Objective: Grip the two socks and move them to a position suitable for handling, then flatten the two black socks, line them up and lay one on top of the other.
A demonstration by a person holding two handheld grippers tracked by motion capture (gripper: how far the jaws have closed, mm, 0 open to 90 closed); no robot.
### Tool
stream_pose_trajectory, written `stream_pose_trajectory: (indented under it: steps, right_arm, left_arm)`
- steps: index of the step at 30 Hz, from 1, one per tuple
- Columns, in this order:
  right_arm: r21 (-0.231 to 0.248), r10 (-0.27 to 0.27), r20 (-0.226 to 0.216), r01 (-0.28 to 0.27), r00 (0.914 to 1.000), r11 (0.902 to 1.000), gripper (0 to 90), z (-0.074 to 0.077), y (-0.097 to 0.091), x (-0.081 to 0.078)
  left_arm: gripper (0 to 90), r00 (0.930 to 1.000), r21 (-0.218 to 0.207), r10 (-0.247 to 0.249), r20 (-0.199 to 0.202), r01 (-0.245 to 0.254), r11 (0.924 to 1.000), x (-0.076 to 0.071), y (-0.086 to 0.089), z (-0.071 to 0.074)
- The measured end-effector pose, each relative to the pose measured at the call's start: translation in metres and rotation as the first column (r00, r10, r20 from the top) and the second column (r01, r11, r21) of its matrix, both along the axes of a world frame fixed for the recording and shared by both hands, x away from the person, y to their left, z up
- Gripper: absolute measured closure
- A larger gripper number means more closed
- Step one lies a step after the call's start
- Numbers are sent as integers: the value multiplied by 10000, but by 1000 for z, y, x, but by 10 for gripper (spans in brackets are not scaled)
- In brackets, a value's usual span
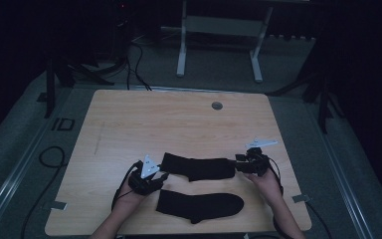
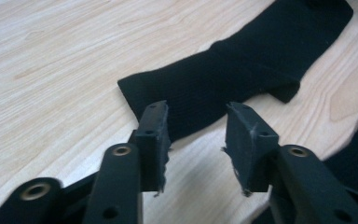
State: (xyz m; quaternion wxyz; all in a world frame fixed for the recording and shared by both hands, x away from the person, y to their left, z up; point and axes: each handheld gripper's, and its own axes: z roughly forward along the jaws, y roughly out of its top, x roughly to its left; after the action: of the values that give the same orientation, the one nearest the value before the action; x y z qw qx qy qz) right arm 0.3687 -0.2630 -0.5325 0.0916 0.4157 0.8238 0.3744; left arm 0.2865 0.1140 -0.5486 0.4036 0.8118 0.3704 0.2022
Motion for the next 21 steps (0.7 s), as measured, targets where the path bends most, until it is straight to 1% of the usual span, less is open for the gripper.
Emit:
stream_pose_trajectory:
  steps: [2, 4, 5, 6, 8, 9, 11, 14, 15, 18, 20, 21]
  right_arm:
    - [-122, -1, 26, 2, 10000, 9999, 500, -1, 0, -1]
    - [-263, -66, 62, 68, 10000, 9996, 487, -4, 0, -1]
    - [-349, -41, 84, 44, 10000, 9994, 474, -5, 1, -2]
    - [-384, -30, 108, 34, 9999, 9993, 470, -5, 1, -2]
    - [-448, -140, 227, 150, 9996, 9989, 457, -6, 1, -2]
    - [-461, -193, 295, 207, 9994, 9987, 456, -7, 1, -2]
    - [-462, -308, 380, 326, 9988, 9984, 455, -8, 1, -1]
    - [-709, -360, 545, 398, 9979, 9967, 455, -9, 4, 0]
    - [-742, -367, 572, 409, 9977, 9964, 455, -9, 5, 1]
    - [-831, -326, 593, 375, 9977, 9958, 455, -11, 10, 2]
    - [-964, -281, 665, 345, 9974, 9947, 455, -12, 13, 2]
    - [-1029, -273, 681, 343, 9973, 9941, 455, -13, 15, 2]
  left_arm:
    - [549, 10000, -41, 11, -50, -11, 10000, 4, 0, 1]
    - [491, 9999, -20, 25, -123, -25, 10000, 9, 0, 2]
    - [466, 9999, 22, 96, -49, -96, 10000, 12, 0, 3]
    - [466, 9999, -25, 139, -60, -140, 9999, 14, 1, 3]
    - [430, 9995, -88, 237, -186, -238, 9997, 21, 1, 3]
    - [420, 9995, 27, 185, -261, -185, 9998, 25, 2, 2]
    - [418, 9996, 215, 273, -84, -271, 9994, 31, 2, 0]
    - [417, 9985, 209, 539, 49, -540, 9983, 40, 4, -3]
    - [417, 9984, 210, 573, -11, -573, 9981, 43, 5, -3]
    - [418, 9977, 432, 675, -34, -673, 9968, 50, 5, -7]
    - [418, 9978, 654, 645, -155, -633, 9958, 54, 4, -9]
    - [419, 9972, 835, 740, -135, -726, 9939, 55, 3, -11]
